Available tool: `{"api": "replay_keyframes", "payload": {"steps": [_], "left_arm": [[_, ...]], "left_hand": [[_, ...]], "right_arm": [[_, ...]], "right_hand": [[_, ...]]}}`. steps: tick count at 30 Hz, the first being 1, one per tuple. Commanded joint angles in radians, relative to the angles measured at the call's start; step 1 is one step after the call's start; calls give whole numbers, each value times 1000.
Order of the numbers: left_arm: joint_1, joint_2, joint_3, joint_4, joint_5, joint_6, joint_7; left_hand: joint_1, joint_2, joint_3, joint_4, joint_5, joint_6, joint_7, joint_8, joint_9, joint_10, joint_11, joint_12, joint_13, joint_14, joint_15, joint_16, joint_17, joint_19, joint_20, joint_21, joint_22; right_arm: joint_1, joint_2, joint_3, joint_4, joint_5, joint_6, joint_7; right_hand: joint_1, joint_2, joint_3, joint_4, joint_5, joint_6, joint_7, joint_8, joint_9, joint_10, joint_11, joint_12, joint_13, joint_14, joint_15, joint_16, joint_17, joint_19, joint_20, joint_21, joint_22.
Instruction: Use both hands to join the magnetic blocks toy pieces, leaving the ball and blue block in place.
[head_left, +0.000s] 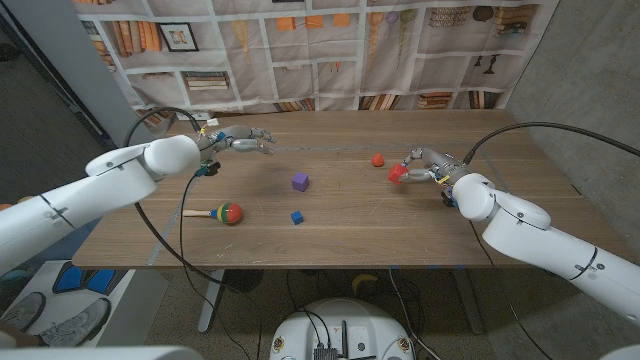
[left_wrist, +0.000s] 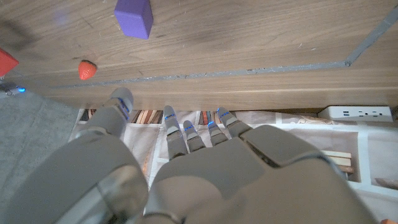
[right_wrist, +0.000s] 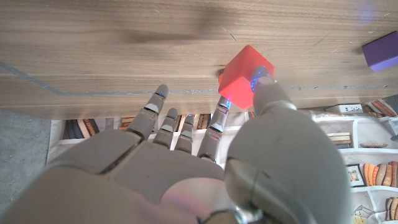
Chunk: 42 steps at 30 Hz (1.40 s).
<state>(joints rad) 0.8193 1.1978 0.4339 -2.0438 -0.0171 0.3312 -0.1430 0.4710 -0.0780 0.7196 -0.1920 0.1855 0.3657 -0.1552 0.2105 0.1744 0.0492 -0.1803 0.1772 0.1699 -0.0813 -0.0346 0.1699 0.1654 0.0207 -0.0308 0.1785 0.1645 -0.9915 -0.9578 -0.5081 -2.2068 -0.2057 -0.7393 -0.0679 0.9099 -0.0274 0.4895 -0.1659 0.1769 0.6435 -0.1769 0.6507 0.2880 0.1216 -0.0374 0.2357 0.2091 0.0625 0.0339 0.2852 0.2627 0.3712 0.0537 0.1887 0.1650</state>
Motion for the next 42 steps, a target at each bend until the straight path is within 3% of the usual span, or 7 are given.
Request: {"api": "replay_keyframes", "payload": {"steps": [1,14,19,27,42], "left_arm": [[-74,11,70,-41,254,32,-82],[-139,-44,140,-19,485,1,-197],[-152,-67,159,-13,572,-15,-230],[-157,-111,178,27,662,-83,-239],[-190,-202,218,84,811,-134,-304]], "left_hand": [[25,-8,-5,1,7,-7,3,-4,5,-23,1,-3,4,-22,-41,-2,4,-15,-22,-2,2],[68,-28,-11,4,8,-29,5,-9,5,-59,8,0,4,-57,-24,-1,4,-57,-6,-7,3],[76,-32,-14,5,7,-31,10,-10,5,-68,12,0,4,-64,-20,-1,4,-66,-4,-6,3],[83,-36,-17,6,6,-31,11,-9,6,-65,11,3,4,-63,-18,3,4,-63,-3,-1,4],[102,-41,-24,8,5,-47,14,-13,6,-83,19,2,4,-71,-6,4,4,-75,3,-1,4]], "right_arm": [[-13,-7,3,-11,64,-4,-78],[-11,-10,-10,-16,99,-23,-122],[-22,-2,6,-5,131,9,-145],[-101,34,104,31,257,149,-205],[-165,46,162,54,360,265,-251]], "right_hand": [[12,5,-6,0,3,107,-46,64,33,7,0,-4,0,0,0,7,4,8,-3,1,3],[14,7,-9,1,2,109,-45,66,34,11,1,-4,0,2,0,8,5,9,-3,1,3],[14,8,-11,1,2,110,-45,67,34,12,1,-5,0,2,-1,8,6,9,-3,1,3],[15,9,-13,2,1,112,-45,69,35,15,1,-5,0,1,2,8,6,8,-2,1,3],[18,13,-16,2,0,118,-45,73,36,15,2,-8,0,-5,5,6,8,3,1,-1,3]]}}
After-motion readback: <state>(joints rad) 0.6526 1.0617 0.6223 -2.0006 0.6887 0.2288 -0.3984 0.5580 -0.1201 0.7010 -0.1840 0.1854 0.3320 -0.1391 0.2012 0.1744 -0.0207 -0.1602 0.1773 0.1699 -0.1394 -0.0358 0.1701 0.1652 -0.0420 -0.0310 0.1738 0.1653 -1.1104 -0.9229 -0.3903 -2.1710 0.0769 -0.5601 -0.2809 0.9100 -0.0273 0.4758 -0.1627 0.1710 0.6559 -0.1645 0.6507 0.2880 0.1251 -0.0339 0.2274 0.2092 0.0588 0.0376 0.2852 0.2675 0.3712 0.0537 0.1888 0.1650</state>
